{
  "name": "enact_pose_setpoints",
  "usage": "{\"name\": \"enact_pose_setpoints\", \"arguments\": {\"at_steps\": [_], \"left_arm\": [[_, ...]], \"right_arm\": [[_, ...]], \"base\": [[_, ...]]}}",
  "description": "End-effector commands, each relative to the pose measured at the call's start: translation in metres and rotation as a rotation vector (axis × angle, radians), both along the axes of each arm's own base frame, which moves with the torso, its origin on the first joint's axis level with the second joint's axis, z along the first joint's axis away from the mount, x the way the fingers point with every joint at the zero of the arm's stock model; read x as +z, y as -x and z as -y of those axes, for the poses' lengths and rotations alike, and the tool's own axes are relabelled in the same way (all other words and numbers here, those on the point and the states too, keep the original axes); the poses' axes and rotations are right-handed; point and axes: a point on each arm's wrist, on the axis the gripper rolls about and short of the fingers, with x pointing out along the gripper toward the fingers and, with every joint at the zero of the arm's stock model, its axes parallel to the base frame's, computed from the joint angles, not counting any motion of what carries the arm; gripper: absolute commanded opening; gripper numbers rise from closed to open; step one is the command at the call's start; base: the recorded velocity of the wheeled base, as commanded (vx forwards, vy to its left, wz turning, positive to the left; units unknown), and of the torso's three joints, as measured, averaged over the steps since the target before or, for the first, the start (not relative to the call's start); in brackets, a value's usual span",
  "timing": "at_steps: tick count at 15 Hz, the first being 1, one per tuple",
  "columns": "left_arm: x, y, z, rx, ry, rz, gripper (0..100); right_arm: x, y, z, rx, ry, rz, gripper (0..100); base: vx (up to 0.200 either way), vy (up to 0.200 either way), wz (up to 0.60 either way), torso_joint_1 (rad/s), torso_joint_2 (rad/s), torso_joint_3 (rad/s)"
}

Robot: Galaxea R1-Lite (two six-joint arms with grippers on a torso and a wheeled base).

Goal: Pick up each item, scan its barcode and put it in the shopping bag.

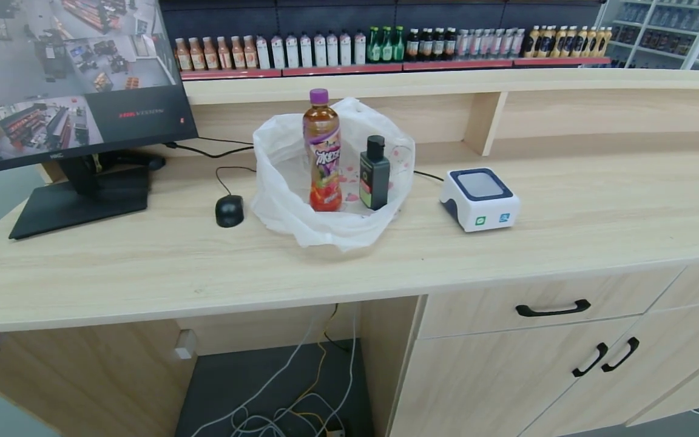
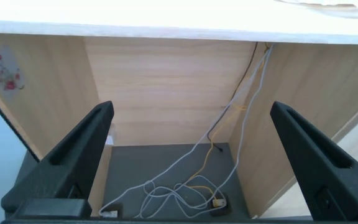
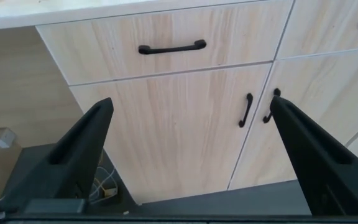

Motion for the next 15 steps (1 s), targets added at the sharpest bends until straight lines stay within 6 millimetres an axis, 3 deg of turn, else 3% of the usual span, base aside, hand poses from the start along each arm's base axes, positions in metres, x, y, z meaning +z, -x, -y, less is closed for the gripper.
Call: {"name": "enact_pose_setpoints", "arguments": {"at_steps": [1,15], "left_arm": [[0.0,0.0,0.0,0.0,0.0,0.0,100],[0.0,0.0,0.0,0.0,-0.001,0.0,100]], "right_arm": [[0.0001,-0.0003,0.0,0.0,0.0,-0.003,100],[0.0001,-0.0003,0.0,0.0,-0.002,-0.003,100]], "base": [[0.0,-0.2,0.0,0.007,0.0,0.002],[0.0,-0.2,0.0,0.005,0.0,0.002]]}}
